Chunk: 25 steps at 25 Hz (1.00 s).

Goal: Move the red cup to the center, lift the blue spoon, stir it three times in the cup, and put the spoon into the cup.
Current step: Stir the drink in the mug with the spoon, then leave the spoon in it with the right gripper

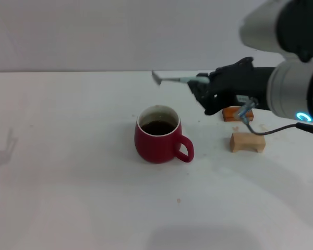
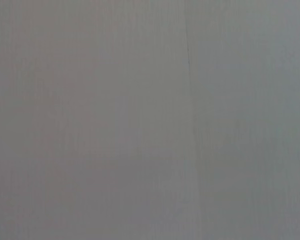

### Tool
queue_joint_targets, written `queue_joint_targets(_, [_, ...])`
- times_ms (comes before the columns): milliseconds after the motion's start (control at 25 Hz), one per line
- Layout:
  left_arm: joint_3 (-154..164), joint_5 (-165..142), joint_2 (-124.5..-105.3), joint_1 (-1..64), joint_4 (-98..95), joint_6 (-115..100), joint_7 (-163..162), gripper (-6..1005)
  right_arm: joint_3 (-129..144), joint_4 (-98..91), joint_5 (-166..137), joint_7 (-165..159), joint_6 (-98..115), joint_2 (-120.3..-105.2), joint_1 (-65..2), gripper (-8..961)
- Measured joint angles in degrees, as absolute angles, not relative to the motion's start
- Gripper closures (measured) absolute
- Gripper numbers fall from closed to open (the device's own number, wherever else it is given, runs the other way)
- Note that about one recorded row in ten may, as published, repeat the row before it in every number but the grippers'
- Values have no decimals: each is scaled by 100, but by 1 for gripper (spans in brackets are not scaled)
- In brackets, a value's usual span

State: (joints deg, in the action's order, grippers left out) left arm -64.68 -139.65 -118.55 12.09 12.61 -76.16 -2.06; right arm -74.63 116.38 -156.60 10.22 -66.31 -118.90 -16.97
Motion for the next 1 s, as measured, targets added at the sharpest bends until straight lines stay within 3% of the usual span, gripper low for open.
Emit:
queue_joint_targets(360, [-6490,-13946,-11851,1231,1257,-7562,-202,150,-7509,11598,-15789,807,-7988,-11888,-2639,825])
queue_joint_targets(1000, [-6507,-13939,-11847,1232,1257,-7591,-202,150,-7454,11171,-15852,682,-8407,-11907,-2864,825])
